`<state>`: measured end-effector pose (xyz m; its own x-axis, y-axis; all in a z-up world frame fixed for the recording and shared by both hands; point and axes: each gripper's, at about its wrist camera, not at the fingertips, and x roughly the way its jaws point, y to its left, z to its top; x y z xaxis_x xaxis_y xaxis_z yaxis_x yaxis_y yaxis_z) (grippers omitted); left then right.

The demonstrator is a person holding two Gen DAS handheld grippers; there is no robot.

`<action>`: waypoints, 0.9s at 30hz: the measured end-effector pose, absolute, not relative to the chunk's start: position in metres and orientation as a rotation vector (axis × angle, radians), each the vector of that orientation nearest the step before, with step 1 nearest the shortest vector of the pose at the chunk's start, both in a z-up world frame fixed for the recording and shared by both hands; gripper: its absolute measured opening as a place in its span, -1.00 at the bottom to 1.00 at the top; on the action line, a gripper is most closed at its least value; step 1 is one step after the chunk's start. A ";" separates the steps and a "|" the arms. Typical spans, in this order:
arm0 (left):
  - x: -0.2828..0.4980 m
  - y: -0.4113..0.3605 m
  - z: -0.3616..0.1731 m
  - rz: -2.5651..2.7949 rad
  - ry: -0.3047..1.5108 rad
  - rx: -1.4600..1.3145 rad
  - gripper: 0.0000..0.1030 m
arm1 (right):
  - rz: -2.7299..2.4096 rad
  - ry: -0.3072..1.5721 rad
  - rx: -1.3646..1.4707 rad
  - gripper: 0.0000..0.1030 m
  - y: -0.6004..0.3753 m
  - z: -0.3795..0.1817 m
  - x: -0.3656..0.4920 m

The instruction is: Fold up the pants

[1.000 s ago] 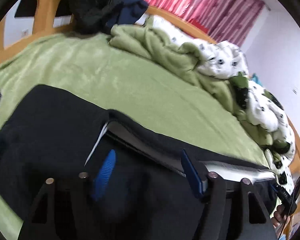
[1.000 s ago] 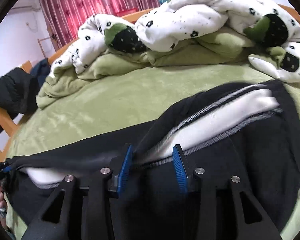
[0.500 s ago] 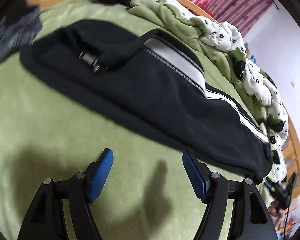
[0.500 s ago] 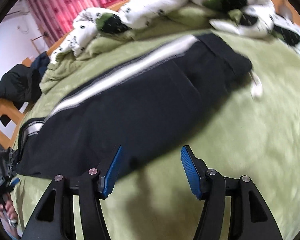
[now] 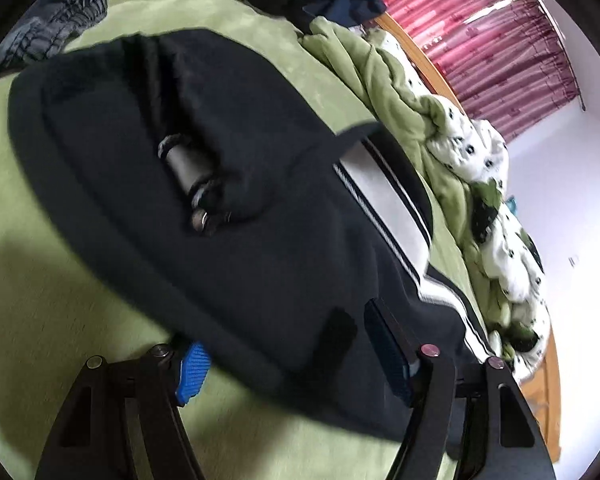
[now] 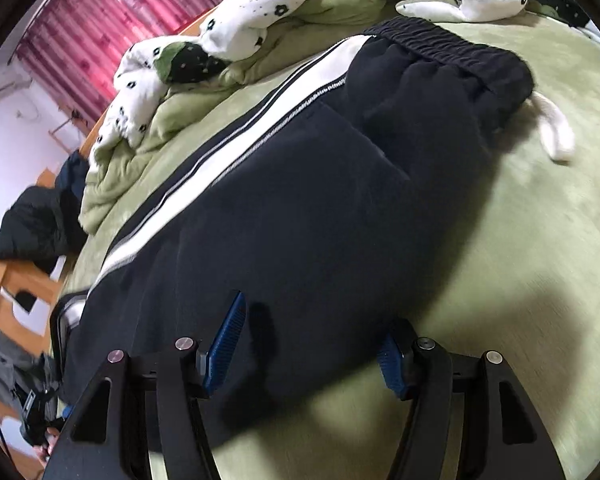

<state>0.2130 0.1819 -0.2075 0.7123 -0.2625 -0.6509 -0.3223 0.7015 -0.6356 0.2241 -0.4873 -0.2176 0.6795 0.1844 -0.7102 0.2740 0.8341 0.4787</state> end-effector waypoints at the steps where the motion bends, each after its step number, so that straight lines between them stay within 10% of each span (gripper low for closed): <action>1: 0.214 0.181 -0.207 0.077 0.782 -0.830 0.15 | -0.064 0.828 0.582 0.20 -0.484 -0.216 0.233; 3: 0.222 0.182 -0.210 0.141 0.784 -0.834 -0.20 | -0.096 0.820 0.540 0.14 -0.479 -0.215 0.251; 7: 0.224 0.186 -0.209 0.159 0.806 -0.799 -0.70 | -0.160 0.810 0.583 -0.69 -0.488 -0.215 0.274; 27: 0.055 0.119 -0.173 0.012 0.890 -0.568 -0.76 | -0.198 0.751 0.592 -0.77 -0.560 -0.166 0.087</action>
<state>0.0546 0.1191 -0.1730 0.6391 -0.2198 -0.7370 -0.2402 0.8533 -0.4628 0.0872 -0.5600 -0.1662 0.7214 0.0373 -0.6915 0.3733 0.8201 0.4337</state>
